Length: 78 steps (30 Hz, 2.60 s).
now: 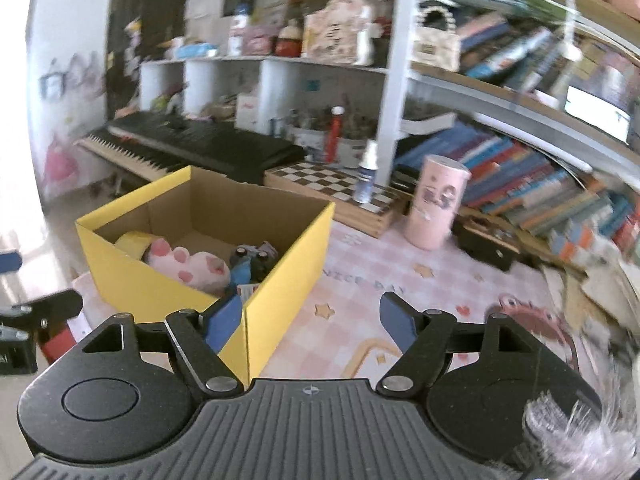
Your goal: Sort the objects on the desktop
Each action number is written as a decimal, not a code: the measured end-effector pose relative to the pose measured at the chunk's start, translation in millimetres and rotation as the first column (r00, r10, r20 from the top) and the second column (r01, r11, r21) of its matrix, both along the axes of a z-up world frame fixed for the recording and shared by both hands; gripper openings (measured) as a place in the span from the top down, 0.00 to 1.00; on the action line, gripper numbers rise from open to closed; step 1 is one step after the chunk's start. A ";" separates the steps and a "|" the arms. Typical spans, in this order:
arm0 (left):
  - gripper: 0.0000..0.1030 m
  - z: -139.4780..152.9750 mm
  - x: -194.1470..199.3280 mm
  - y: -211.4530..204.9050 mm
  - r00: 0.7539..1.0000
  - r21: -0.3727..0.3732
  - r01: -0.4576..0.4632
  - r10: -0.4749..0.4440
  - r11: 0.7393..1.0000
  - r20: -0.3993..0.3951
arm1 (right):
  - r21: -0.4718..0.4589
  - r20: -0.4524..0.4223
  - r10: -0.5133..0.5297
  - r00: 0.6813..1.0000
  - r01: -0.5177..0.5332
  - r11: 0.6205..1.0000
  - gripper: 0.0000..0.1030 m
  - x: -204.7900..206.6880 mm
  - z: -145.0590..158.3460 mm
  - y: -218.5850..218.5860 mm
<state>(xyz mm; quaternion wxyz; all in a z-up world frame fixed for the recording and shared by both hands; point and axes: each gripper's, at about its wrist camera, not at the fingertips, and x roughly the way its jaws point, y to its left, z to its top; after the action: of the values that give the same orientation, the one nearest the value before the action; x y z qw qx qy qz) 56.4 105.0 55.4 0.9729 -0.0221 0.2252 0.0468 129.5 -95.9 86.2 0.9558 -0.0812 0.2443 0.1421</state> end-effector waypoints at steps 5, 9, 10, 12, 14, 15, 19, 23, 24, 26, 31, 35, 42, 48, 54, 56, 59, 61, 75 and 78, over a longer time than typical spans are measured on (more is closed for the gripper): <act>0.04 -5.5 -21.3 0.7 1.000 0.007 0.010 -0.010 1.000 -0.020 | 0.038 -0.006 -0.073 0.997 0.073 0.997 0.26 -34.1 -8.1 -0.6; 0.03 -10.1 -34.5 3.3 0.999 -0.047 0.013 -0.015 0.999 -0.029 | 0.056 -0.007 -0.133 0.991 0.133 0.989 0.21 -62.5 -17.3 0.0; 0.03 -11.6 -37.0 3.1 0.999 -0.050 0.011 -0.013 0.999 -0.030 | 0.062 -0.006 -0.149 0.989 0.149 0.987 0.19 -68.5 -19.4 -0.3; 0.03 -14.4 -40.6 0.1 1.000 -0.031 0.007 -0.008 1.000 -0.030 | 0.071 -0.009 -0.184 0.983 0.184 0.980 0.19 -78.9 -23.6 -1.5; 0.03 -16.9 -43.8 -5.5 0.999 0.012 0.014 -0.014 1.000 -0.030 | 0.081 -0.025 -0.210 0.977 0.212 0.974 0.17 -87.4 -28.4 -2.7; 0.03 -17.1 -44.6 -8.4 0.999 0.031 0.019 -0.018 0.999 -0.029 | 0.086 -0.033 -0.219 0.975 0.221 0.972 0.16 -91.8 -30.9 -3.4; 0.03 -17.0 -48.7 -17.4 0.999 0.075 0.032 -0.030 0.997 -0.030 | 0.081 -0.047 -0.251 0.967 0.254 0.964 0.14 -104.7 -38.4 -8.3; 0.02 -17.5 -50.3 -23.3 0.998 0.076 0.042 -0.039 0.996 -0.040 | 0.088 -0.054 -0.301 0.952 0.305 0.948 0.07 -116.0 -44.8 -16.6; 0.01 -18.3 -51.4 -24.8 0.998 0.078 0.043 -0.040 0.996 -0.043 | 0.092 -0.055 -0.314 0.948 0.318 0.944 0.06 -118.8 -45.9 -19.0; 0.00 -20.0 -52.2 -28.9 0.998 0.082 0.039 -0.035 0.996 -0.049 | 0.100 -0.054 -0.337 0.940 0.341 0.935 0.03 -125.1 -48.1 -23.4; 0.00 -22.3 -55.7 -34.9 0.996 0.082 0.052 -0.046 0.995 -0.072 | 0.120 -0.066 -0.392 0.917 0.398 0.910 0.00 -141.3 -53.7 -32.3; 0.00 -23.2 -57.4 -37.3 0.995 0.083 0.057 -0.050 0.995 -0.084 | 0.095 -0.077 -0.408 0.910 0.414 0.905 0.00 -148.3 -57.6 -32.4; 0.00 -27.1 -56.5 -40.8 0.990 0.076 0.063 -0.053 0.995 -0.127 | 0.083 -0.108 -0.427 0.898 0.436 0.896 0.00 -156.0 -62.5 -36.0; 0.00 -31.0 -56.5 -44.3 0.986 0.080 0.078 -0.064 0.994 -0.156 | 0.073 -0.126 -0.440 0.889 0.450 0.890 0.00 -160.4 -65.1 -38.5; 0.00 -31.8 -55.4 -47.9 0.982 0.080 0.102 -0.088 0.992 -0.166 | 0.072 -0.128 -0.453 0.882 0.464 0.883 0.00 -162.8 -65.2 -40.9; 0.00 -31.9 -55.0 -48.8 0.982 0.078 0.106 -0.092 0.991 -0.167 | 0.071 -0.130 -0.456 0.880 0.467 0.881 0.00 -163.0 -65.2 -41.9; 0.00 -32.4 -54.8 -49.6 0.981 0.077 0.110 -0.095 0.991 -0.171 | 0.072 -0.133 -0.461 0.877 0.472 0.878 0.00 -163.2 -65.3 -43.4; 0.00 -32.2 -55.2 -49.7 0.980 0.077 0.112 -0.097 0.991 -0.171 | 0.074 -0.132 -0.465 0.875 0.477 0.876 0.00 -163.4 -65.2 -44.3; 0.00 -33.4 -54.0 -54.4 0.978 0.084 0.124 -0.107 0.989 -0.180 | 0.062 -0.138 -0.460 0.877 0.471 0.880 0.00 -161.1 -67.1 -45.6; 0.00 -33.9 -53.4 -54.5 0.977 0.081 0.126 -0.110 0.989 -0.183 | 0.058 -0.143 -0.460 0.877 0.471 0.880 0.00 -160.2 -67.6 -45.4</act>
<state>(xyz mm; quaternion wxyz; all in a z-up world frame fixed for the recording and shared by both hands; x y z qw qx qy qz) 3.0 50.4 21.6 0.9500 0.0407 0.3097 0.0012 -30.7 -141.2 18.6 0.9474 0.0327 0.3092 -0.0760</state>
